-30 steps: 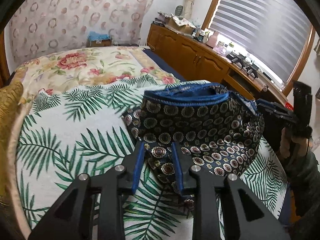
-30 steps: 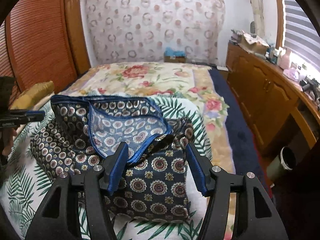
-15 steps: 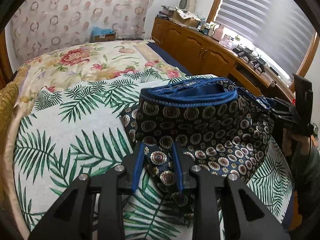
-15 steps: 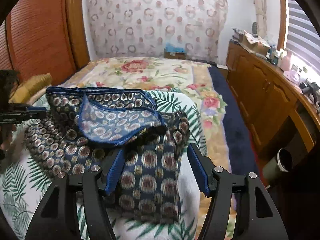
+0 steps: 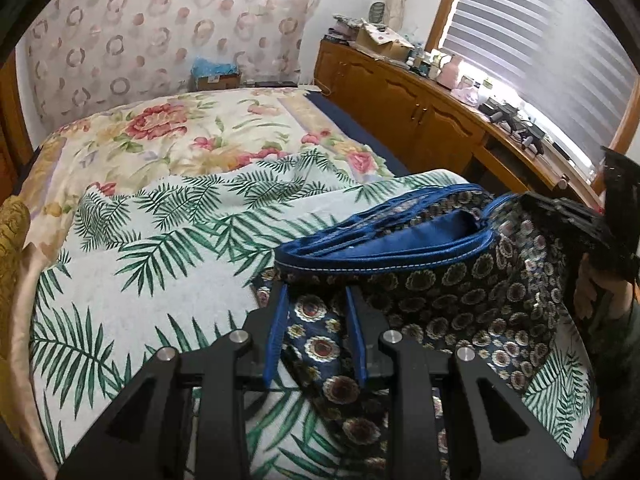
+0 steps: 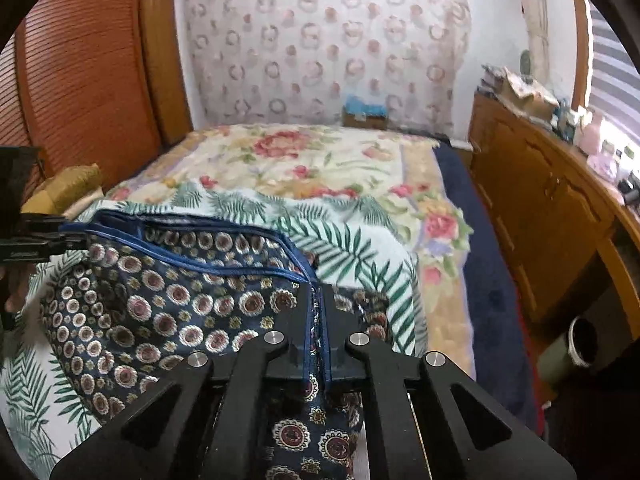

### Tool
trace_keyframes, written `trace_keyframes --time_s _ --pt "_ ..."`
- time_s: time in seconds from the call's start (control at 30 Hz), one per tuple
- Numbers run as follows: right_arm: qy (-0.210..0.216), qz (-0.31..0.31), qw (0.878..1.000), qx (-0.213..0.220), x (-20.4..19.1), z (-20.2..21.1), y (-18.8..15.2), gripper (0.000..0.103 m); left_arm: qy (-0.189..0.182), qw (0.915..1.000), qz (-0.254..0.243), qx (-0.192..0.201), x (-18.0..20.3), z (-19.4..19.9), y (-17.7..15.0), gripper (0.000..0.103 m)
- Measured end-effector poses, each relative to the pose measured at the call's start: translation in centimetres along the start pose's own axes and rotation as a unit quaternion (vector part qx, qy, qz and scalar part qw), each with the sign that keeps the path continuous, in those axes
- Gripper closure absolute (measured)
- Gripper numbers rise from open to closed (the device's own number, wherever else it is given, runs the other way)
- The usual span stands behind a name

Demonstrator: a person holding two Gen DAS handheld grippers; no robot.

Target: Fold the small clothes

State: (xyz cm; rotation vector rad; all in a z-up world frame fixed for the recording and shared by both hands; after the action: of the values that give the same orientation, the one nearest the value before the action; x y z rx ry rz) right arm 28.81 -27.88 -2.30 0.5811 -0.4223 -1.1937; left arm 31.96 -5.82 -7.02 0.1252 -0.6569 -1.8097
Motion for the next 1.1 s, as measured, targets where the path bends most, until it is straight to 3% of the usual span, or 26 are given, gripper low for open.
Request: trace_keyframes --time_s 0.13,0.3,0.5,0.57,0.6,0.63,0.7,0.73,0.93,1.1 --pt "-0.044 -0.010 0.999 0.024 0.5 0.6 0.4 0.103 0.005 0.9999 0.015 -0.006 -0.7 -0.6 -0.2 0.077" --pt "-0.095 -0.037 0.995 0.002 2.3 -0.6 0.8 0.103 -0.001 0.9998 0.018 -0.005 -0.9 -0.5 -0.5 0.077" --pt "-0.081 -0.057 0.995 -0.006 2.8 -0.1 0.4 0.103 -0.001 0.9998 0.017 -0.009 -1.0 -0.8 -0.6 0.077" --pt "-0.084 -0.057 0.995 -0.007 2.4 0.4 0.1 0.095 -0.001 0.9998 0.017 -0.011 -1.1 -1.0 -0.6 0.077" --pt "-0.080 -0.056 0.995 -0.008 2.0 0.7 -0.1 0.085 0.000 0.9998 0.017 -0.013 -1.0 -1.1 -0.6 0.077" --pt "-0.077 -0.056 0.995 -0.011 1.8 0.7 -0.2 0.065 0.000 0.9997 0.017 -0.015 -1.0 -1.2 -0.6 0.077" --pt "-0.069 -0.055 0.996 -0.017 1.4 0.8 -0.5 0.038 0.002 0.9997 0.016 -0.017 -1.0 -1.4 -0.7 0.076" --pt "-0.065 -0.053 0.996 -0.019 1.3 0.8 -0.7 0.032 0.003 0.9998 0.014 -0.015 -1.0 -1.4 -0.8 0.075" --pt "-0.061 -0.049 0.995 -0.065 1.4 -1.2 -2.0 0.031 0.013 0.9999 0.001 -0.010 -0.7 -1.6 -0.8 0.072" --pt "-0.022 -0.079 0.992 -0.096 2.8 -3.3 -2.4 0.031 0.029 0.9994 -0.011 -0.013 -0.5 -1.8 -0.5 0.071"
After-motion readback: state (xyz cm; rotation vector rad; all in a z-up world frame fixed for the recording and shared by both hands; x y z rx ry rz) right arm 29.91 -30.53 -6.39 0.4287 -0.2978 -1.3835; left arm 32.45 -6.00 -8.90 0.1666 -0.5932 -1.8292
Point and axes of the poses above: each gripper's, at about its wrist camera, not at the fingertips, and z roughly against the way its jaws point, x to its right, y to its top, the point moved 1 cm from there along -z, roughly the way its jaws point, and after that the axes turned 11 degrees about -x, right-handed, at the moved point
